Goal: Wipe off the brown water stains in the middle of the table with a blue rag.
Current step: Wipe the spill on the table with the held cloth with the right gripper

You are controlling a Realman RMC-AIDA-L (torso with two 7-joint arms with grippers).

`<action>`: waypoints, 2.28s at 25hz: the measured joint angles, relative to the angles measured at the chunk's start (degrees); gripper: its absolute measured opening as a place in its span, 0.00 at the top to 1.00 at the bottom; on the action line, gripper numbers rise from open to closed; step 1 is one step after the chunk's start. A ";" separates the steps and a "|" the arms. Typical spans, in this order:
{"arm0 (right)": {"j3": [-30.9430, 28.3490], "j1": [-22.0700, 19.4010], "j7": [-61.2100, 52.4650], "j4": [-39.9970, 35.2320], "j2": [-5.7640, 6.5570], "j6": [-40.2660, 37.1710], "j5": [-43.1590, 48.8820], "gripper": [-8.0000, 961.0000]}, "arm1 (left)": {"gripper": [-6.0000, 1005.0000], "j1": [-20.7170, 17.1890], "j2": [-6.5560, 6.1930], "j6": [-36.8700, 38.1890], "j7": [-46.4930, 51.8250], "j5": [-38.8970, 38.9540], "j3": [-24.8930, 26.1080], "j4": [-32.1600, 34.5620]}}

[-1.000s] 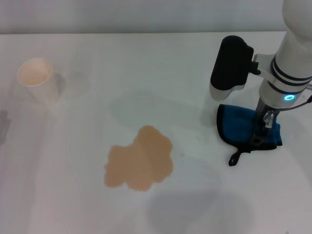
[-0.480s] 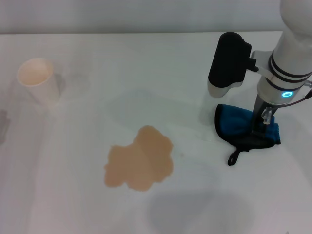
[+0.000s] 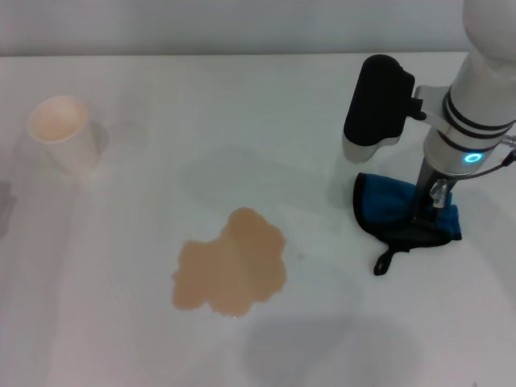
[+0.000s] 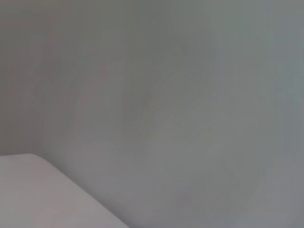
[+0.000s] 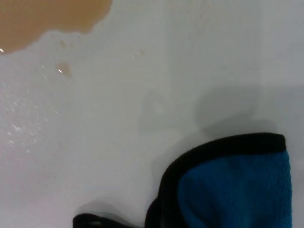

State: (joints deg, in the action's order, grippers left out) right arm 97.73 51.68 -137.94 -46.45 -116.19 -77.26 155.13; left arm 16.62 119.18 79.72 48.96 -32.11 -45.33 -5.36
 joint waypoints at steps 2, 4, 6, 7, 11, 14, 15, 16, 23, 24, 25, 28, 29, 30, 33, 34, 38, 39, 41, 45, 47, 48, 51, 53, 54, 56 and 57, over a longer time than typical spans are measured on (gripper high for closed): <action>0.59 0.00 0.19 -0.22 0.00 -0.03 -1.80 0.88 | 0.12 0.00 0.00 0.00 0.00 0.02 0.03 0.00; 2.03 0.00 0.30 -0.71 0.01 -0.03 -4.09 0.88 | 0.12 0.00 0.00 0.00 0.00 0.02 0.03 0.00; 4.28 0.02 0.34 -1.12 0.01 0.23 -6.76 0.89 | 0.12 0.00 0.00 0.00 0.00 0.04 0.06 0.00; 5.59 0.03 0.36 -1.40 0.03 0.42 -8.22 0.89 | 0.12 0.00 0.00 0.00 0.00 0.04 0.06 0.00; 11.33 0.15 0.59 -3.52 0.07 1.15 -15.16 0.89 | 0.12 0.07 0.00 0.00 0.00 0.00 0.06 0.00; 15.17 0.12 0.80 -5.83 0.04 0.71 -19.93 0.90 | 0.12 0.08 0.00 0.00 0.39 -0.07 -0.05 0.00; 16.41 0.11 0.88 -6.60 0.01 0.55 -21.46 0.90 | 0.12 0.09 0.00 0.00 0.54 -0.12 -0.07 0.00; 17.67 0.10 0.98 -7.25 0.01 0.50 -23.01 0.90 | 0.12 0.13 0.00 0.00 0.70 -0.21 -0.10 0.00; 23.80 -0.44 2.35 -11.10 -0.03 2.07 -31.62 0.90 | 0.12 0.28 0.00 0.00 0.79 -0.38 -0.21 0.00; 24.42 -0.49 2.84 -11.24 -0.03 2.60 -32.78 0.90 | 0.12 0.41 0.00 0.00 0.87 -0.39 -0.21 -0.01; 25.44 -0.53 3.46 -11.33 -0.03 3.70 -34.39 0.90 | 0.12 0.49 0.00 0.00 0.90 -0.40 -0.23 0.00; 28.14 -0.50 3.90 -11.42 0.00 7.13 -36.12 0.90 | 0.12 0.74 0.00 0.00 1.05 -0.41 -0.29 0.00; 29.12 -0.47 3.90 -11.52 0.01 8.59 -36.46 0.90 | 0.12 0.84 0.00 0.00 1.13 -0.41 -0.31 0.00; 30.09 -0.43 3.90 -11.61 0.02 10.19 -36.82 0.90 | 0.12 0.93 0.00 0.00 1.18 -0.41 -0.30 -0.01; 33.02 -0.37 3.91 -11.64 0.07 14.82 -37.73 0.91 | 0.12 1.14 0.00 0.00 1.22 -0.41 -0.30 -0.01; 34.00 -0.37 3.91 -11.63 0.09 16.35 -37.89 0.91 | 0.12 1.18 0.00 0.00 1.22 -0.41 -0.29 0.00; 36.80 -0.56 3.92 -11.62 0.10 21.72 -38.86 0.91 | 0.12 1.25 0.00 0.00 1.23 -0.41 -0.28 0.00; 37.21 -0.62 3.94 -11.57 0.07 22.85 -39.10 0.92 | 0.12 1.25 0.00 0.00 1.23 -0.41 -0.28 0.00; 37.64 -0.72 3.96 -11.36 0.00 24.79 -39.20 0.92 | 0.12 1.25 0.00 -0.01 1.23 -0.41 -0.29 0.00; 38.37 -0.80 3.97 -10.38 -0.04 28.80 -39.20 0.92 | 0.12 1.23 0.00 0.00 1.23 -0.41 -0.28 -0.01; 38.47 -0.81 3.98 -9.35 -0.05 30.86 -39.22 0.92 | 0.12 1.25 0.00 -0.01 1.23 -0.41 -0.28 0.00; 38.49 -0.83 3.98 -8.86 -0.05 31.89 -39.22 0.93 | 0.12 1.27 0.00 0.00 1.23 -0.41 -0.29 0.00; 38.50 -0.89 3.99 -7.50 -0.04 34.34 -39.22 0.93 | 0.12 1.31 0.00 0.00 1.23 -0.41 -0.29 0.00; 38.51 -1.08 4.00 -6.63 -0.04 36.20 -39.22 0.93 | 0.12 1.31 0.00 -0.01 1.23 -0.41 -0.29 0.00; 38.53 -1.20 4.00 -6.14 -0.04 37.32 -39.21 0.93 | 0.12 1.31 0.00 0.00 1.24 -0.42 -0.30 0.00; 38.77 -1.40 4.00 -4.95 -0.03 40.21 -39.02 0.93 | 0.12 1.31 0.00 -0.01 1.27 -0.46 -0.35 -0.01; 39.03 -1.48 4.00 -3.98 -0.03 42.39 -38.92 0.93 | 0.12 1.32 0.00 -0.01 1.28 -0.48 -0.37 0.00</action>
State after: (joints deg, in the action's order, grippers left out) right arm 136.76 50.20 -133.94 -50.43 -116.21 -34.88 116.21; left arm 17.93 119.18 79.71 50.24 -32.59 -45.69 -5.36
